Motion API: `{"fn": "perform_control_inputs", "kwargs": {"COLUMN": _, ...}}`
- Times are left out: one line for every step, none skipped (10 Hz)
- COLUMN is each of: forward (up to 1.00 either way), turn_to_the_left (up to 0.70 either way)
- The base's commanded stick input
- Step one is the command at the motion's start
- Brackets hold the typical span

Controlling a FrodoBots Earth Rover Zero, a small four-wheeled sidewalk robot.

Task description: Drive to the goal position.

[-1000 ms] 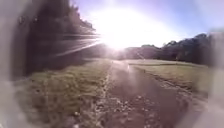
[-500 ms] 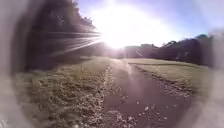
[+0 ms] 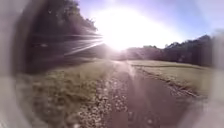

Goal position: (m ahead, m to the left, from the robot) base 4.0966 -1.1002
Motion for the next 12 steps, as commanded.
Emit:
{"fn": "perform_control_inputs", "kwargs": {"forward": 0.85, "turn_to_the_left": 0.00}}
{"fn": "perform_control_inputs", "kwargs": {"forward": 0.85, "turn_to_the_left": 0.00}}
{"fn": "perform_control_inputs", "kwargs": {"forward": 0.85, "turn_to_the_left": -0.01}}
{"fn": "perform_control_inputs", "kwargs": {"forward": 0.55, "turn_to_the_left": -0.52}}
{"fn": "perform_control_inputs", "kwargs": {"forward": 0.00, "turn_to_the_left": -0.85}}
{"fn": "perform_control_inputs", "kwargs": {"forward": 0.00, "turn_to_the_left": -0.85}}
{"fn": "perform_control_inputs", "kwargs": {"forward": 0.00, "turn_to_the_left": -0.85}}
{"fn": "perform_control_inputs", "kwargs": {"forward": 0.00, "turn_to_the_left": -0.85}}
{"fn": "perform_control_inputs", "kwargs": {"forward": 0.00, "turn_to_the_left": -0.85}}
{"fn": "perform_control_inputs", "kwargs": {"forward": 0.00, "turn_to_the_left": -0.85}}
{"fn": "perform_control_inputs", "kwargs": {"forward": 0.00, "turn_to_the_left": -0.85}}
{"fn": "perform_control_inputs", "kwargs": {"forward": 0.00, "turn_to_the_left": -0.85}}
